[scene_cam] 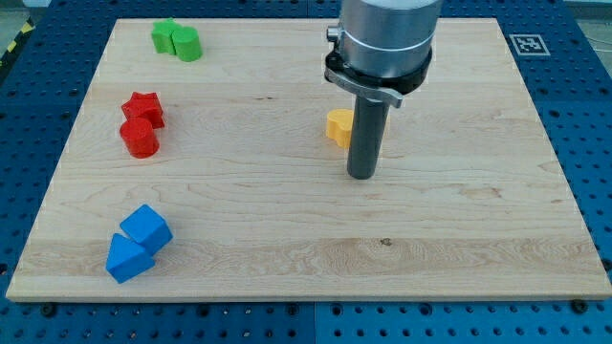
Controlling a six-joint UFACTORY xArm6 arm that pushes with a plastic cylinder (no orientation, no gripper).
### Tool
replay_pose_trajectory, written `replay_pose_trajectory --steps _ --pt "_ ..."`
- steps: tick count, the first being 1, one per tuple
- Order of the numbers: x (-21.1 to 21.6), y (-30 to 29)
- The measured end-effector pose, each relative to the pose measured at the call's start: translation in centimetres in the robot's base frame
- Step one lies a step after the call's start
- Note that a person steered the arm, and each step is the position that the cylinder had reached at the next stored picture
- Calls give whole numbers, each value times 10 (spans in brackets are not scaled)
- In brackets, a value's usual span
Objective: Move your arm towards the left side of the board
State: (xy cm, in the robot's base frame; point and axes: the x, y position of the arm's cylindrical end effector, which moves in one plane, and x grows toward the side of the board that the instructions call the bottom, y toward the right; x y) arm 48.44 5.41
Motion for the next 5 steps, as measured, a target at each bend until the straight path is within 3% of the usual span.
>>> replay_pose_trajectory --steps 3,5 --pt "24 -45" --pt "41 -135"
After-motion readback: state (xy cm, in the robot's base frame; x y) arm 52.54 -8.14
